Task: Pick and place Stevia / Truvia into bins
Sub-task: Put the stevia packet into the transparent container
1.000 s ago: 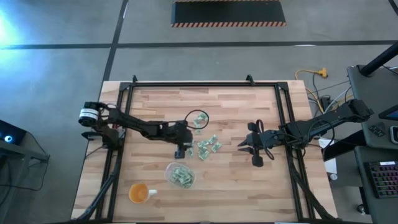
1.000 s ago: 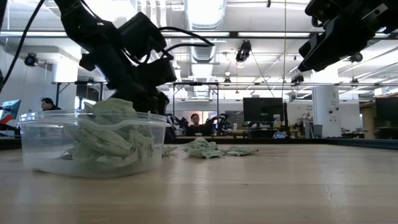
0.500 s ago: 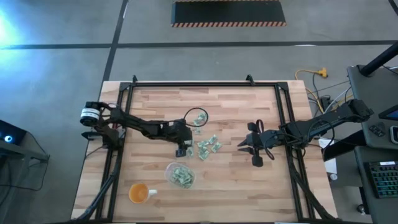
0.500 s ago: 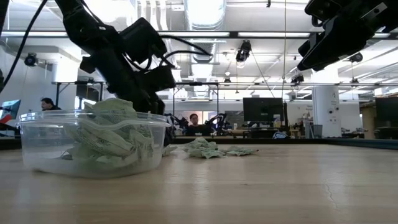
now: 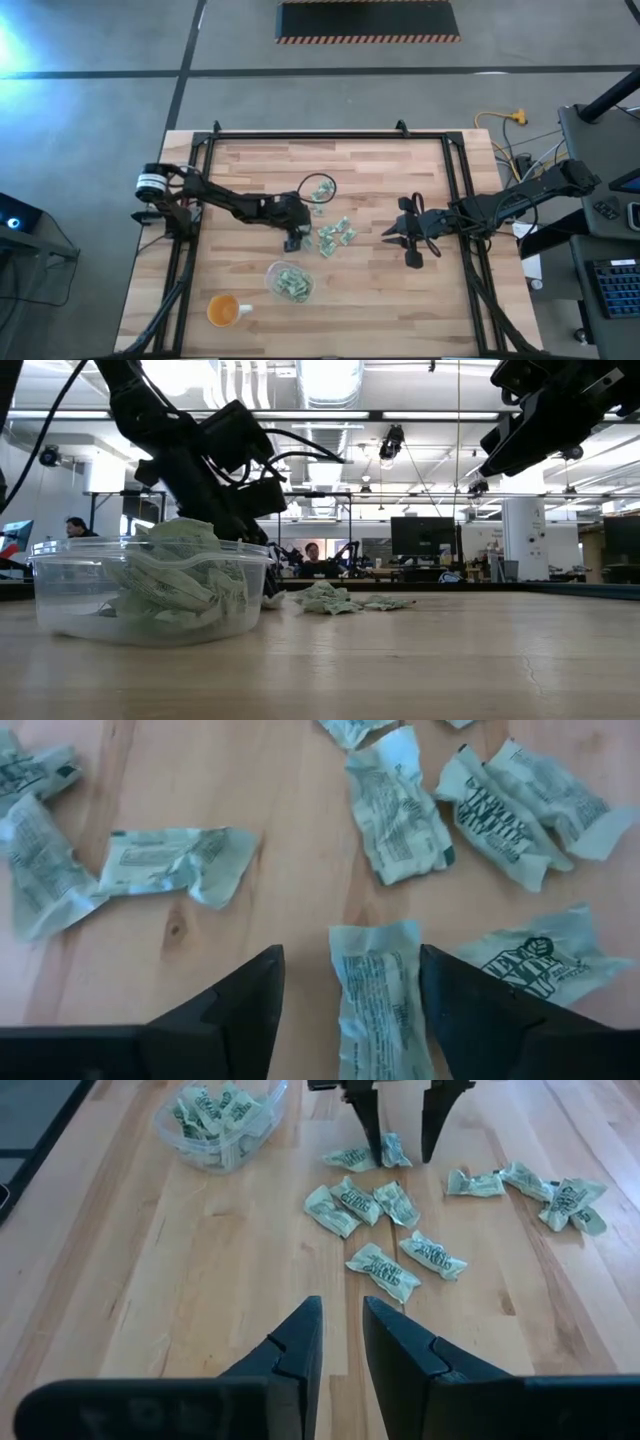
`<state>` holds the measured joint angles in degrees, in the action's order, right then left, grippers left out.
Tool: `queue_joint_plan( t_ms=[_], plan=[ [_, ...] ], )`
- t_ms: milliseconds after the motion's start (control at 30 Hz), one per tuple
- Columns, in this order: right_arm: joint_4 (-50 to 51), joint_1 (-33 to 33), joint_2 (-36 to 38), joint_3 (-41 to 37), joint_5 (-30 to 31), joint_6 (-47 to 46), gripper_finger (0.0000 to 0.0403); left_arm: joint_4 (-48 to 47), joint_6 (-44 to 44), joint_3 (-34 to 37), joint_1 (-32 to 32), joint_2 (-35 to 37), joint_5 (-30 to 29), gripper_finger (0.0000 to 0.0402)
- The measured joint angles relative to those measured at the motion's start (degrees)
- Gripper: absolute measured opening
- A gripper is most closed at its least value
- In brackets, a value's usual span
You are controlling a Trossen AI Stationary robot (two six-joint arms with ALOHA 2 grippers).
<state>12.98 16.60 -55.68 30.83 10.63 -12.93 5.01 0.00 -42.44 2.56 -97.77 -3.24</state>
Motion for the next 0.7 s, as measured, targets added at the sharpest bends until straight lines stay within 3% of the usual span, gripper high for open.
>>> queue_joint_plan(
  t_ms=[700],
  plan=[
    [-0.03, 0.0, 0.0, -0.13, -0.02, 0.02, 0.0068, -2.53, 2.48, 0.5, 0.12, 2.89, -2.55, 0.0004]
  ],
)
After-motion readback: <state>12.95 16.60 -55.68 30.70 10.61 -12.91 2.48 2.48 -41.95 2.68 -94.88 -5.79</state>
